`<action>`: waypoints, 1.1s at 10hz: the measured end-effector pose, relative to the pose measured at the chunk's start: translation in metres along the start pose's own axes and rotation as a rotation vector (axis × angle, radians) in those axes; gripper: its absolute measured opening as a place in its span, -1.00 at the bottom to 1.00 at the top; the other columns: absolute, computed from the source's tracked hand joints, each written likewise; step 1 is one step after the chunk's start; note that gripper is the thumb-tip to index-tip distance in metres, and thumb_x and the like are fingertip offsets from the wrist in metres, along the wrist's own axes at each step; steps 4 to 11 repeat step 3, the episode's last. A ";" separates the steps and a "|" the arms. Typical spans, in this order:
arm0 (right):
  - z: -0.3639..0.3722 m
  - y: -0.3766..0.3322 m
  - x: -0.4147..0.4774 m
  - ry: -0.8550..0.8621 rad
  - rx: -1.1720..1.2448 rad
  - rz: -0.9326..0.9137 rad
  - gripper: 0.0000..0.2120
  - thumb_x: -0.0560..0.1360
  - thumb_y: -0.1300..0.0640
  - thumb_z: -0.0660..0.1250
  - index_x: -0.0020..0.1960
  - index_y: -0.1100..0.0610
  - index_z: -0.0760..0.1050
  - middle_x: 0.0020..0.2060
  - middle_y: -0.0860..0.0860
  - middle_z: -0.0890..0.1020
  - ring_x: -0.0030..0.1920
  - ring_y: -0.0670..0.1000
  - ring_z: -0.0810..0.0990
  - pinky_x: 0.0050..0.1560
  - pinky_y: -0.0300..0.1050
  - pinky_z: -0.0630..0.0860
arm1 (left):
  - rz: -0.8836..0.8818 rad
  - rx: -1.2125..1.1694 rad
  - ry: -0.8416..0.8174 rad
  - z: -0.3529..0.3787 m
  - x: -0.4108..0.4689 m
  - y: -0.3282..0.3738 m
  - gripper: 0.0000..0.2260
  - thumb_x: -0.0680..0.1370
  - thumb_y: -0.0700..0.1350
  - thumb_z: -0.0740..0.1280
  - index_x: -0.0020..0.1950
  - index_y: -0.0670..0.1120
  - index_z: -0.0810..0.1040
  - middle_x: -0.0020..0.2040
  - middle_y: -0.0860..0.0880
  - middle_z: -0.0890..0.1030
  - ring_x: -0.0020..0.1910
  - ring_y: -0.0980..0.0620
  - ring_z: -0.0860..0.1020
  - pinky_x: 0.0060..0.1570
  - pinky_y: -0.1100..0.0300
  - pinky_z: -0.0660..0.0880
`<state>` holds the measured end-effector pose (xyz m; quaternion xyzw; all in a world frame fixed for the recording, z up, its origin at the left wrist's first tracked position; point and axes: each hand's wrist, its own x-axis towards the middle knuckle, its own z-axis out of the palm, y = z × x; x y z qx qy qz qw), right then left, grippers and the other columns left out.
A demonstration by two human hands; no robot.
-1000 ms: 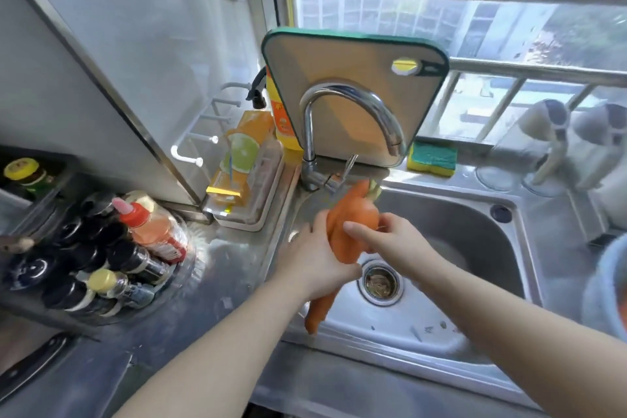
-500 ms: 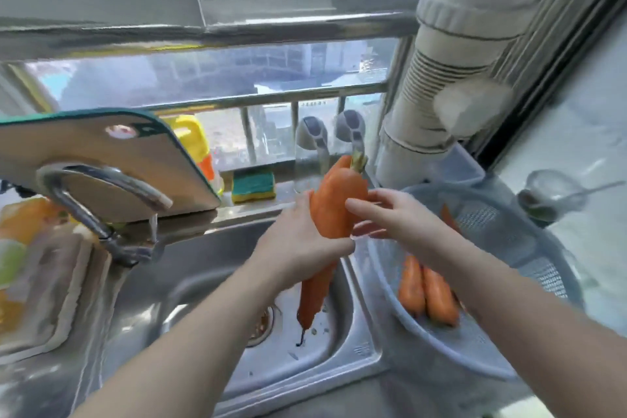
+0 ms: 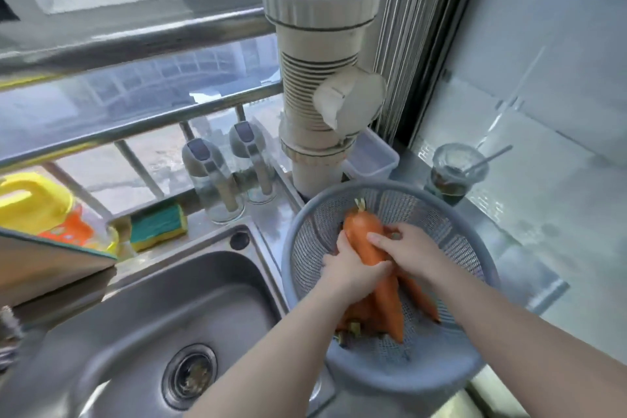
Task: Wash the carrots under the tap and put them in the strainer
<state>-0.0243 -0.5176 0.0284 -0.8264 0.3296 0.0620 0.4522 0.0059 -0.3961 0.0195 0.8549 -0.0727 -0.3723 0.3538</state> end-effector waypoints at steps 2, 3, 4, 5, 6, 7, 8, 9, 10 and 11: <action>0.004 0.014 0.011 0.005 -0.245 -0.015 -0.53 0.51 -0.09 0.30 0.34 0.11 0.42 0.23 0.07 0.56 0.21 0.10 0.53 0.19 -0.04 0.45 | 0.163 0.164 -0.013 -0.008 -0.005 -0.008 -0.25 0.52 0.07 0.29 0.57 -0.04 -0.04 0.40 -0.19 0.39 0.31 -0.15 0.43 0.15 0.16 0.36; 0.005 0.000 0.003 0.113 -0.298 -0.180 -0.50 0.48 -0.11 0.33 0.36 0.05 0.39 0.26 0.03 0.53 0.26 0.07 0.50 0.24 0.02 0.44 | 0.311 0.257 0.134 -0.026 -0.022 -0.010 -0.50 0.55 0.01 0.28 0.46 -0.05 0.29 0.35 -0.12 0.43 0.28 -0.08 0.44 0.23 0.13 0.37; 0.005 0.000 0.003 0.113 -0.298 -0.180 -0.50 0.48 -0.11 0.33 0.36 0.05 0.39 0.26 0.03 0.53 0.26 0.07 0.50 0.24 0.02 0.44 | 0.311 0.257 0.134 -0.026 -0.022 -0.010 -0.50 0.55 0.01 0.28 0.46 -0.05 0.29 0.35 -0.12 0.43 0.28 -0.08 0.44 0.23 0.13 0.37; 0.005 0.000 0.003 0.113 -0.298 -0.180 -0.50 0.48 -0.11 0.33 0.36 0.05 0.39 0.26 0.03 0.53 0.26 0.07 0.50 0.24 0.02 0.44 | 0.311 0.257 0.134 -0.026 -0.022 -0.010 -0.50 0.55 0.01 0.28 0.46 -0.05 0.29 0.35 -0.12 0.43 0.28 -0.08 0.44 0.23 0.13 0.37; 0.005 0.000 0.003 0.113 -0.298 -0.180 -0.50 0.48 -0.11 0.33 0.36 0.05 0.39 0.26 0.03 0.53 0.26 0.07 0.50 0.24 0.02 0.44 | 0.311 0.257 0.134 -0.026 -0.022 -0.010 -0.50 0.55 0.01 0.28 0.46 -0.05 0.29 0.35 -0.12 0.43 0.28 -0.08 0.44 0.23 0.13 0.37; 0.005 0.000 0.003 0.113 -0.298 -0.180 -0.50 0.48 -0.11 0.33 0.36 0.05 0.39 0.26 0.03 0.53 0.26 0.07 0.50 0.24 0.02 0.44 | 0.311 0.257 0.134 -0.026 -0.022 -0.010 -0.50 0.55 0.01 0.28 0.46 -0.05 0.29 0.35 -0.12 0.43 0.28 -0.08 0.44 0.23 0.13 0.37; 0.005 0.000 0.003 0.113 -0.298 -0.180 -0.50 0.48 -0.11 0.33 0.36 0.05 0.39 0.26 0.03 0.53 0.26 0.07 0.50 0.24 0.02 0.44 | 0.311 0.257 0.134 -0.026 -0.022 -0.010 -0.50 0.55 0.01 0.28 0.46 -0.05 0.29 0.35 -0.12 0.43 0.28 -0.08 0.44 0.23 0.13 0.37; 0.005 0.000 0.003 0.113 -0.298 -0.180 -0.50 0.48 -0.11 0.33 0.36 0.05 0.39 0.26 0.03 0.53 0.26 0.07 0.50 0.24 0.02 0.44 | 0.311 0.257 0.134 -0.026 -0.022 -0.010 -0.50 0.55 0.01 0.28 0.46 -0.05 0.29 0.35 -0.12 0.43 0.28 -0.08 0.44 0.23 0.13 0.37; 0.005 0.000 0.003 0.113 -0.298 -0.180 -0.50 0.48 -0.11 0.33 0.36 0.05 0.39 0.26 0.03 0.53 0.26 0.07 0.50 0.24 0.02 0.44 | 0.311 0.257 0.134 -0.026 -0.022 -0.010 -0.50 0.55 0.01 0.28 0.46 -0.05 0.29 0.35 -0.12 0.43 0.28 -0.08 0.44 0.23 0.13 0.37; 0.005 0.000 0.003 0.113 -0.298 -0.180 -0.50 0.48 -0.11 0.33 0.36 0.05 0.39 0.26 0.03 0.53 0.26 0.07 0.50 0.24 0.02 0.44 | 0.311 0.257 0.134 -0.026 -0.022 -0.010 -0.50 0.55 0.01 0.28 0.46 -0.05 0.29 0.35 -0.12 0.43 0.28 -0.08 0.44 0.23 0.13 0.37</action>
